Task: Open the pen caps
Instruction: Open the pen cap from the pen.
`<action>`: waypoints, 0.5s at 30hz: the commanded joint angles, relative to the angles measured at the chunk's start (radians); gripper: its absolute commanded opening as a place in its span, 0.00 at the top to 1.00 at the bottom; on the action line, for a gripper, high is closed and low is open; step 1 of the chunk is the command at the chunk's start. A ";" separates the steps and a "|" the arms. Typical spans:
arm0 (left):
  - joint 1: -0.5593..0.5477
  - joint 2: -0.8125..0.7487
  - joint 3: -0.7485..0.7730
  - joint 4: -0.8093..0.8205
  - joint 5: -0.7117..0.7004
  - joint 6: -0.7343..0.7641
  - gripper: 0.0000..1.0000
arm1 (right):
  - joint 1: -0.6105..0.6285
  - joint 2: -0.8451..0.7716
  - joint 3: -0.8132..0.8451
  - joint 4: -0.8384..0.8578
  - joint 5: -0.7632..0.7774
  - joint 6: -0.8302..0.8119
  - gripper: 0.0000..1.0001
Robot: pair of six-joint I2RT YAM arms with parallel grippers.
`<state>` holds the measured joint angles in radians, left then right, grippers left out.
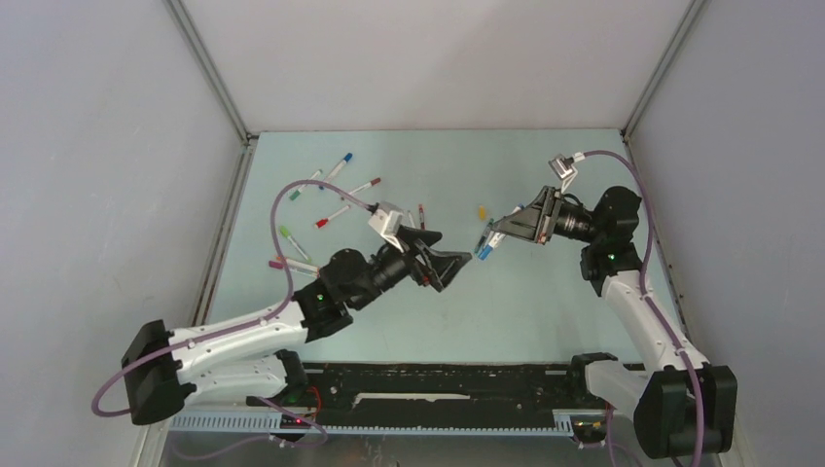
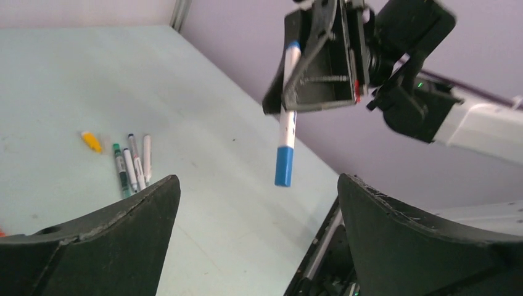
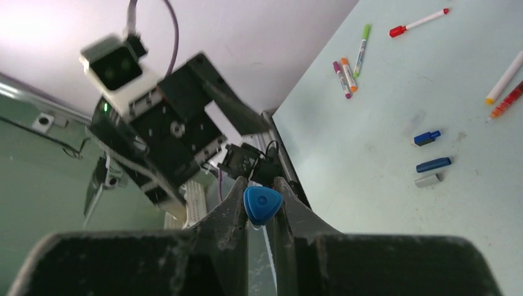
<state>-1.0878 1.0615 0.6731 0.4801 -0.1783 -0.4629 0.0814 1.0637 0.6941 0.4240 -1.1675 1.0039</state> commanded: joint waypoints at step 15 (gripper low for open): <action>0.143 0.211 0.174 -0.020 0.595 -0.260 0.00 | 0.032 0.000 0.021 -0.056 -0.103 -0.172 1.00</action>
<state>-0.9440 1.2140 0.7582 0.4274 0.2993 -0.6666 0.1017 1.0576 0.6941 0.3691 -1.2457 0.8658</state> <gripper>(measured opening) 0.996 0.154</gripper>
